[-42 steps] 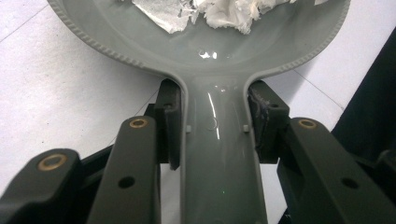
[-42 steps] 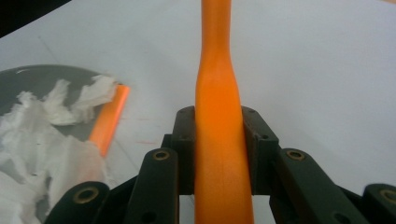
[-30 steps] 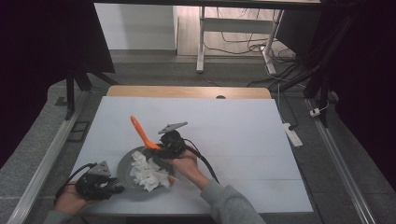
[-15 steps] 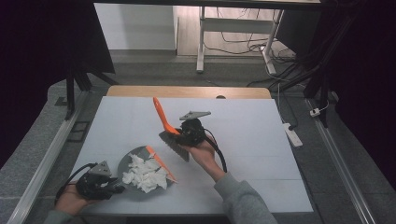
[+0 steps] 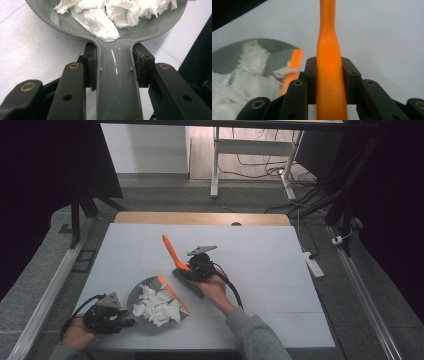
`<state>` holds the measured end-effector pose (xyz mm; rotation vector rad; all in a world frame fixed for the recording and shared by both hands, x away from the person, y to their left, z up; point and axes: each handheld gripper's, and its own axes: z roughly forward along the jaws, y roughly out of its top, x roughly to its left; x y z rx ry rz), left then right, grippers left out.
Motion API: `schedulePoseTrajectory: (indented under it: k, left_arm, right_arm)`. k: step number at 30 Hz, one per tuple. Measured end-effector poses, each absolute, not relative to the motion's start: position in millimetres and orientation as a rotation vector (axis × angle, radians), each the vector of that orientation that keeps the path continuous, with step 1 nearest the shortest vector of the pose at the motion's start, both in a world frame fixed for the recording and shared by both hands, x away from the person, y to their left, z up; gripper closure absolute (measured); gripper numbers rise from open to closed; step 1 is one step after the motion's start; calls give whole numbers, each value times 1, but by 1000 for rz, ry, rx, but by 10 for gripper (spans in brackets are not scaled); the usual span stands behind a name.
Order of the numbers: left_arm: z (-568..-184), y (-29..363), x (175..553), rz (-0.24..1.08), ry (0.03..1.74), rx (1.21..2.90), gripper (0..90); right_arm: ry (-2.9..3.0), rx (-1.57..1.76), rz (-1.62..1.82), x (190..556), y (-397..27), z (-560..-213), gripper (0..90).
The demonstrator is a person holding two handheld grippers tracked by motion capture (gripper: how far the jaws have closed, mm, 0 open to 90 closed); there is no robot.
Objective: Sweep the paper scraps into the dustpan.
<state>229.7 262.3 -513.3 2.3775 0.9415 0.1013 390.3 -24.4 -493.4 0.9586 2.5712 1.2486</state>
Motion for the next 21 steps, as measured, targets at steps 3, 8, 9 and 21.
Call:
schedulePoseTrajectory:
  k: [3, 8, 9, 21]
  left_arm:
    - [-513, 261, 230, 101, 940, 2377, 619]
    - [-514, 262, 230, 98, 941, 2375, 619]
    - [-514, 262, 230, 98, 941, 2375, 619]
    - [-516, 263, 231, 88, 944, 2362, 619]
  right_arm:
    - [2610, 937, 1262, 381, -10, -495, 703]
    - [2676, 902, 1356, 364, 10, -493, 703]
    - [2692, 905, 1387, 361, 12, -491, 703]
    - [2553, 925, 1432, 372, -20, -465, 703]
